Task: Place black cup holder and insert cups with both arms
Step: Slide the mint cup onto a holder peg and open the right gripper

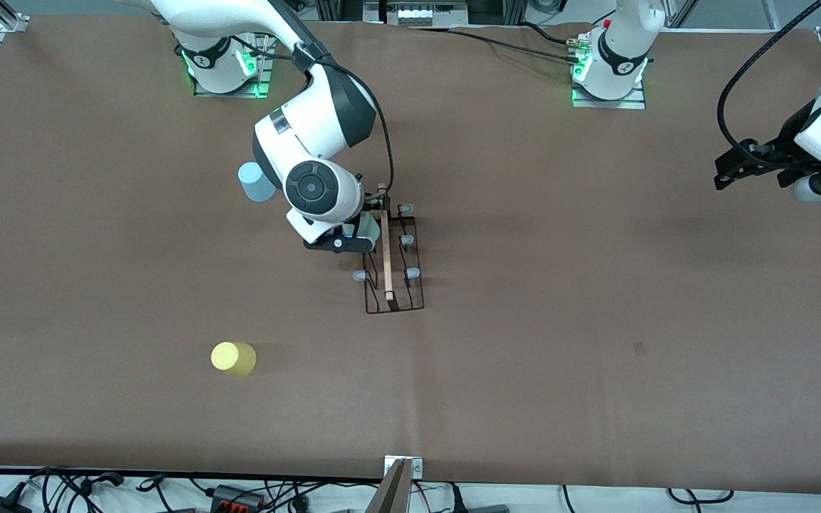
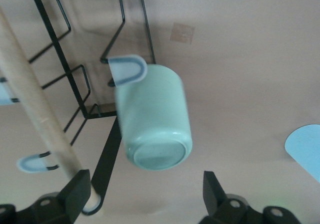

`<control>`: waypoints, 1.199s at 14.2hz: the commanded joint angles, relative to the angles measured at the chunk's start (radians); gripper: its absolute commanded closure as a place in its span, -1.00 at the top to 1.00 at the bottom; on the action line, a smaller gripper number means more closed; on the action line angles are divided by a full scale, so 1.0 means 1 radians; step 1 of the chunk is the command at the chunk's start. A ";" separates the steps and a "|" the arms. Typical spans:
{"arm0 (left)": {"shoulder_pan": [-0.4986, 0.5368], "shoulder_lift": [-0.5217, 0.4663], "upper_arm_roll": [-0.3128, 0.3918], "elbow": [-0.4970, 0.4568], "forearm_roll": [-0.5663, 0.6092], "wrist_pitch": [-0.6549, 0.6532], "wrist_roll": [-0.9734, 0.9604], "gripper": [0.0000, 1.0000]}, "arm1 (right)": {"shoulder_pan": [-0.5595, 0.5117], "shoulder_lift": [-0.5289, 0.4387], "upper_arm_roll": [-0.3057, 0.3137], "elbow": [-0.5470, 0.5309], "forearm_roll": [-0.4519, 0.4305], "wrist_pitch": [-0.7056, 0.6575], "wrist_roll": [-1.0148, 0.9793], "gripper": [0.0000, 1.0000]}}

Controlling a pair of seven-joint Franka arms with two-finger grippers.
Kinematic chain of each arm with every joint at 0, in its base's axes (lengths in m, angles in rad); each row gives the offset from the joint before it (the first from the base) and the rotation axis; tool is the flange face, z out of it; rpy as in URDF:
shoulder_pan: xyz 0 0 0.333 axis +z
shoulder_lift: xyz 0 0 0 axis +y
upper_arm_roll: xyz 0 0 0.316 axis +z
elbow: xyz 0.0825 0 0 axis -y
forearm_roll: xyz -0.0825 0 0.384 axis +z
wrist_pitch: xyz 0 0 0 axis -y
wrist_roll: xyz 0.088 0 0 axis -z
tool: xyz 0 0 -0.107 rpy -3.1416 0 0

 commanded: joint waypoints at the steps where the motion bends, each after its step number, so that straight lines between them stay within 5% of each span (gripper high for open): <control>1: 0.006 -0.009 -0.004 -0.006 -0.026 0.011 0.025 1.00 | -0.013 -0.053 -0.043 0.000 -0.005 0.001 0.027 1.00; 4: 0.006 -0.011 -0.008 -0.006 -0.026 0.011 0.025 1.00 | -0.031 -0.047 -0.178 0.048 -0.015 0.018 0.009 1.00; 6: 0.006 -0.011 -0.008 -0.006 -0.026 0.011 0.025 1.00 | -0.050 0.006 -0.232 0.049 -0.099 0.131 0.004 1.00; 9: 0.006 -0.011 -0.008 -0.006 -0.026 0.010 0.025 1.00 | -0.129 0.091 -0.241 0.049 -0.207 0.319 -0.055 1.00; 17: 0.006 -0.009 -0.008 -0.005 -0.026 0.011 0.025 1.00 | -0.260 0.244 -0.232 0.064 -0.163 0.608 -0.364 1.00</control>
